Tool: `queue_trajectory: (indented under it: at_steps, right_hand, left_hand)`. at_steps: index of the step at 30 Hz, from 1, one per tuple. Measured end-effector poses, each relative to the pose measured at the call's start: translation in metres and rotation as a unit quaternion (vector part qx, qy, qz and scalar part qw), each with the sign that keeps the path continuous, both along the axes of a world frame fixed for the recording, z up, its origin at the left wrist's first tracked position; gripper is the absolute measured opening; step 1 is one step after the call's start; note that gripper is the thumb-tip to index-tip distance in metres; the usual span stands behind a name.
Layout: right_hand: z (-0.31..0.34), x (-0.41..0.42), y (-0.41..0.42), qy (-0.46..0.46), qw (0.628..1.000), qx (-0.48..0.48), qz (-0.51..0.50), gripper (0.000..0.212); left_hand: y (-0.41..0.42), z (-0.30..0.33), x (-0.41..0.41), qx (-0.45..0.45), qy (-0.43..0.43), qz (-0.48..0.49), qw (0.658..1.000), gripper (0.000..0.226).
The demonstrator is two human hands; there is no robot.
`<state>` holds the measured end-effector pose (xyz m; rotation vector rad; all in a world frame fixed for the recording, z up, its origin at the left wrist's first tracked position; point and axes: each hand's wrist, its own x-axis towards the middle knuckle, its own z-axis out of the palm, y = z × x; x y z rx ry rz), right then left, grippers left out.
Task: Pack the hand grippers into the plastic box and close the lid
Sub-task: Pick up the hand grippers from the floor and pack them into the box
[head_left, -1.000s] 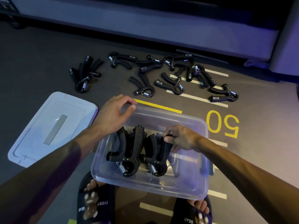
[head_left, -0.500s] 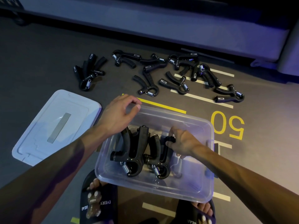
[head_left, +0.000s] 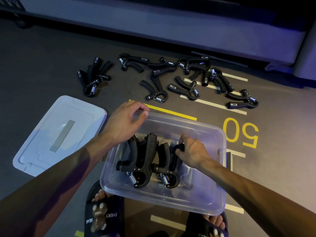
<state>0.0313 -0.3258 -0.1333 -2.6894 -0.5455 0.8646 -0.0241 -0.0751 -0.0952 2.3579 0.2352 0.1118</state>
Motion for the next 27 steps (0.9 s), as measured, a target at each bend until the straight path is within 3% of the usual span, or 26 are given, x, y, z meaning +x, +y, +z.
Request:
queue_trajectory:
  at_steps: [11,16,27]
  right_hand:
    - [-0.0049,-0.0029,0.0003,0.005,1.000,-0.021,-0.003,0.036]
    - [-0.0065,-0.0044,0.0049,0.081,0.996,-0.029,-0.036,0.027]
    - [-0.0056,-0.0066,0.0051,0.112,0.992,-0.008,-0.065,0.019]
  left_hand:
    - [0.0002,-0.0001,0.0001,0.001,0.004,-0.001,1.000,0.022]
    - [-0.0002,-0.0004,0.0003,0.000,0.005,0.001,1.000,0.021]
    - [-0.0009,0.0008,0.0007,0.003,0.010,0.002,1.000,0.023]
